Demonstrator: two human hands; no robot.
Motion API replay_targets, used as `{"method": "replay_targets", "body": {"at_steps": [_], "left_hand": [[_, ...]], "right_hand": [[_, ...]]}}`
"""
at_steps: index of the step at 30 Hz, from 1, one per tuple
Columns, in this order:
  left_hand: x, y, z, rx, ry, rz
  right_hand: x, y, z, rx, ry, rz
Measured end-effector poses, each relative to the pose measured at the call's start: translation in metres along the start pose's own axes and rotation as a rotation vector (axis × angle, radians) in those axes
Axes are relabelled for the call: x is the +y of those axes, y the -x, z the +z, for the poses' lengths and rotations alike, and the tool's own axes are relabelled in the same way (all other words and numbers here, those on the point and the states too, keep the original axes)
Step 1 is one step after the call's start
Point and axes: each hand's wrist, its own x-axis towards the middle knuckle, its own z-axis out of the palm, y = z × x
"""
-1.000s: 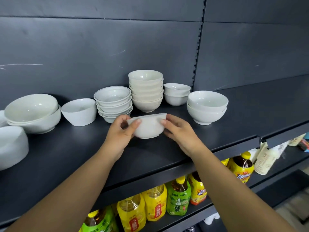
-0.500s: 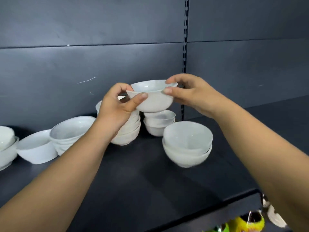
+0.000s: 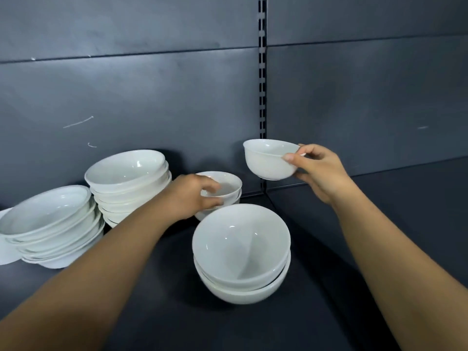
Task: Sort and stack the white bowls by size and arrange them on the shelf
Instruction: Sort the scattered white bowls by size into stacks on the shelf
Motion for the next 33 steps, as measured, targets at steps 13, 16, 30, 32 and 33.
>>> {"method": "replay_targets", "body": {"at_steps": [13, 16, 30, 32, 33], "left_hand": [[0.01, -0.007, -0.031, 0.19, 0.324, -0.029], [0.014, -0.006, -0.048, 0.184, 0.399, -0.024], [-0.007, -0.005, 0.004, 0.072, 0.113, 0.049], [-0.008, -0.001, 0.007, 0.055, 0.131, 0.062], [-0.011, -0.001, 0.009, 0.05, 0.113, 0.075]], "right_hand": [[-0.008, -0.006, -0.009, -0.076, -0.081, 0.002], [-0.016, -0.006, -0.007, -0.067, -0.106, -0.011], [-0.004, -0.007, 0.026, -0.093, -0.048, -0.031], [0.002, -0.007, 0.032, -0.097, -0.039, -0.021], [0.004, -0.007, 0.034, -0.096, -0.035, -0.017]]}}
